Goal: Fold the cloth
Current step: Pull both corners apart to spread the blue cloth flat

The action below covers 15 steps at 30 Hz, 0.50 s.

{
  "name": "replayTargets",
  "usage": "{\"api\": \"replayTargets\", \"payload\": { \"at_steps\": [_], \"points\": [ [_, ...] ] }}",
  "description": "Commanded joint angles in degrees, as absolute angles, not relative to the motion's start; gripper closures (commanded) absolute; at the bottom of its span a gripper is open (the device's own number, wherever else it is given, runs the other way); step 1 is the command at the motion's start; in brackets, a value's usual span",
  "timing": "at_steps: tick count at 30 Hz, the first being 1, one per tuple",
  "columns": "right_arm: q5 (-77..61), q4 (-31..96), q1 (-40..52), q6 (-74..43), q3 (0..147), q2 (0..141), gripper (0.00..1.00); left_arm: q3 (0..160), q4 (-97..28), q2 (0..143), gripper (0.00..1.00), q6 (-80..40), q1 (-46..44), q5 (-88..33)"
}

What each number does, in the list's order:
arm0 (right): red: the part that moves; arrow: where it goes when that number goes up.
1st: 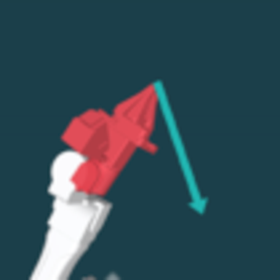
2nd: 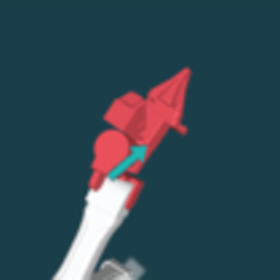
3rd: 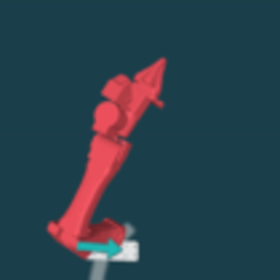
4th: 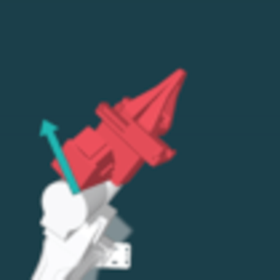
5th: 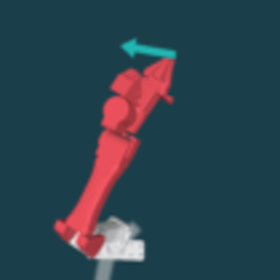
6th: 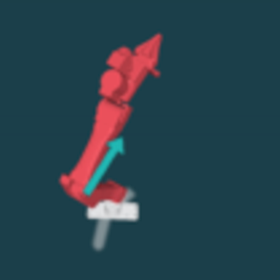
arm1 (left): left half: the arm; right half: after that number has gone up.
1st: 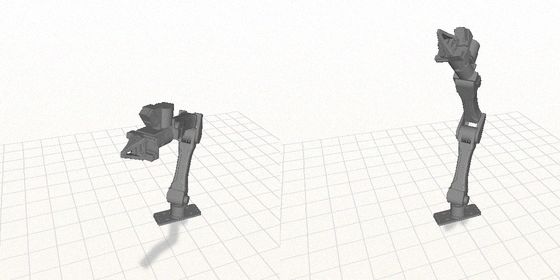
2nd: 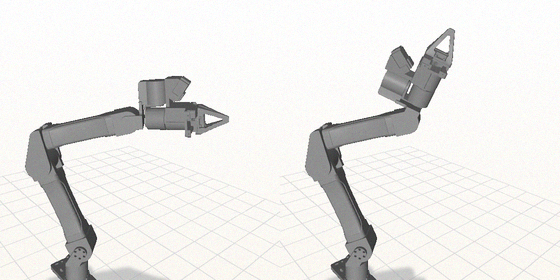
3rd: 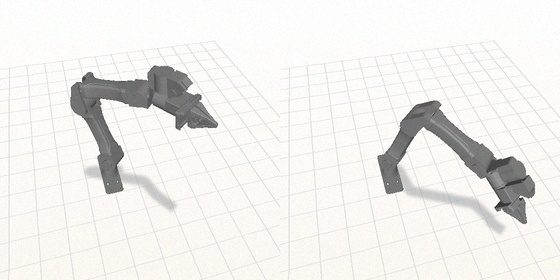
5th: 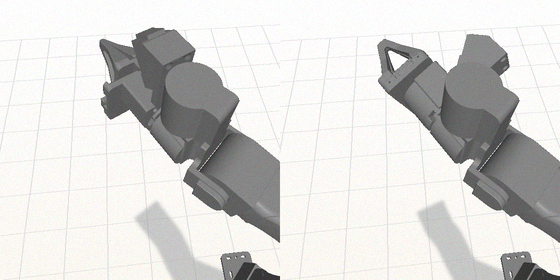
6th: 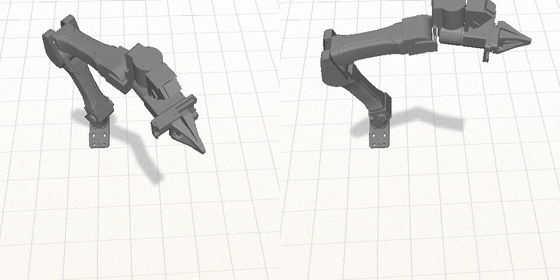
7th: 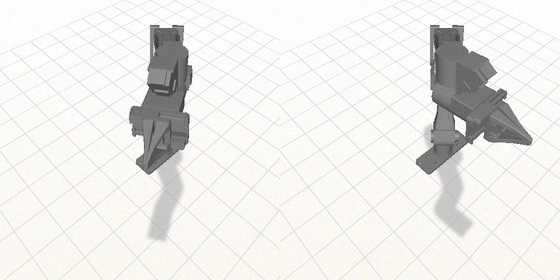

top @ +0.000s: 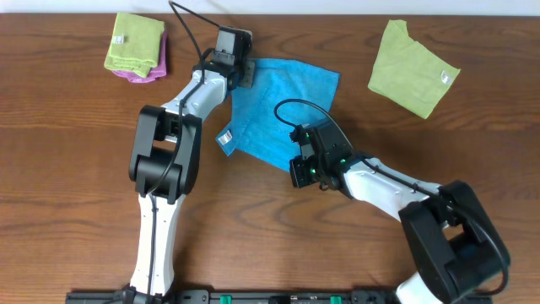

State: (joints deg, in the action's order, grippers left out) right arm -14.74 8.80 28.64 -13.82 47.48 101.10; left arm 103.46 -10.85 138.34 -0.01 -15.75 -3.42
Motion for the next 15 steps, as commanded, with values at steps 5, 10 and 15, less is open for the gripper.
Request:
{"api": "replayTargets", "payload": {
  "at_steps": [5,10,15],
  "points": [
    [-12.2,10.2,29.3,-14.1,47.4,101.4,0.98,103.5,-10.9,139.6,0.95,0.2,-15.3,-2.4],
    [-12.2,12.4,29.3,-14.1,47.4,101.4,0.98,103.5,-12.0,139.6,0.94,0.2,-15.3,-2.3],
    [-10.9,19.0,29.3,-15.8,47.4,101.4,0.99,103.5,-13.1,139.6,0.95,0.2,-15.3,0.4]
  ]
}}
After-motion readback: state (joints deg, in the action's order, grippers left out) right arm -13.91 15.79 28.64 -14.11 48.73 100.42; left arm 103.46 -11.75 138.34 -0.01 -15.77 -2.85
